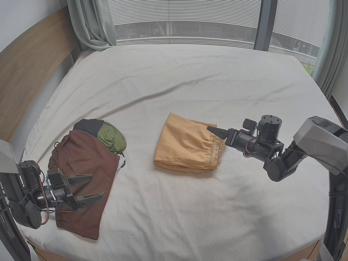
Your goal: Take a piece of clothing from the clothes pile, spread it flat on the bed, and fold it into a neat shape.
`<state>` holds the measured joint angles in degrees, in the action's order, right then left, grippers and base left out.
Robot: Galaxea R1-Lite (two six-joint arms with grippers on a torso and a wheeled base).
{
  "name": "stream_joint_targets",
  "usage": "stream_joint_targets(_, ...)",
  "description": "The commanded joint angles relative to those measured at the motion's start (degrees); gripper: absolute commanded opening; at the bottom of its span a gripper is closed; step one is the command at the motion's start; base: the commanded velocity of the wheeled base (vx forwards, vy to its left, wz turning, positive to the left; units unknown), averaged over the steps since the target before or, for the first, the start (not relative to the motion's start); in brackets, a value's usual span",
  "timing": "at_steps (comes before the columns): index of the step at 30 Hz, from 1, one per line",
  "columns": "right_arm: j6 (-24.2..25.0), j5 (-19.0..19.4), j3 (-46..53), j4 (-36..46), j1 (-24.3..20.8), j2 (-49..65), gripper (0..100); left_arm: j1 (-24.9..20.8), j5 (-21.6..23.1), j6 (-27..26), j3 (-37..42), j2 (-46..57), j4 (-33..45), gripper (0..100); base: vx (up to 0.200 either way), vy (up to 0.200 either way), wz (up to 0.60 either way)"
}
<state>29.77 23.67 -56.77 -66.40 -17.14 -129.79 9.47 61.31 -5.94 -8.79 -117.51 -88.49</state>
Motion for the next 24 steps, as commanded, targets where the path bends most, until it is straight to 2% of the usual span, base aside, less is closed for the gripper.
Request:
stream_joint_targets(1,-6.74,-0.21,18.71,-3.21,1.14,21.95,100,-3.41,0.57,1.98,3.96,12.74,-0.01,100,0.0,0.0,0.0)
stream_joint_targets(7,-10.17,-0.21,28.82,-2.59,3.87,32.76,100,-3.58,0.57,6.55,7.82,22.58,-0.01,100,0.0,0.0,0.0)
stream_joint_targets(11,-13.51,-0.21,35.41,-2.5,5.89,40.41,100,-3.93,0.57,12.53,8.79,32.6,1.04,100,0.0,0.0,0.0)
stream_joint_targets(12,-14.04,-0.21,36.12,-2.5,5.98,41.2,100,-4.46,0.57,13.41,8.79,33.57,1.13,100,0.0,0.0,0.0)
stream_joint_targets(15,-17.55,-0.21,39.19,-2.5,8.44,44.98,100,-10.18,0.39,16.4,8.79,40.07,3.85,100,0.0,0.0,0.0)
stream_joint_targets(17,-18.96,-0.21,40.07,-2.5,9.41,46.03,100,-11.85,0.39,16.84,8.79,42.71,6.05,100,0.0,0.0,0.0)
stream_joint_targets(18,-20.72,-0.21,41.3,-2.5,10.99,47.53,100,-15.18,0.39,17.27,8.79,47.1,11.32,100,0.0,0.0,0.0)
stream_joint_targets(19,-21.16,-0.21,41.74,-2.59,11.51,47.88,100,-16.06,0.39,17.36,8.79,48.6,12.91,100,0.0,0.0,0.0)
stream_joint_targets(20,-22.3,-0.21,43.15,-2.59,12.92,49.55,100,-18.96,0.13,17.45,8.79,53.26,18.71,100,0.0,0.0,0.0)
stream_joint_targets(22,-23.0,-0.21,44.47,-2.59,14.06,51.13,100,-20.37,-0.22,17.54,8.79,57.04,23.28,100,0.0,0.0,0.0)
stream_joint_targets(23,-23.35,-0.12,46.49,-2.59,15.29,54.03,100,-20.9,-0.84,17.54,8.79,62.49,29.43,100,0.0,0.0,0.0)
stream_joint_targets(24,-23.35,-0.12,47.54,-2.5,15.56,55.7,100,-20.9,-1.01,17.54,8.79,65.12,32.15,100,0.0,0.0,0.0)
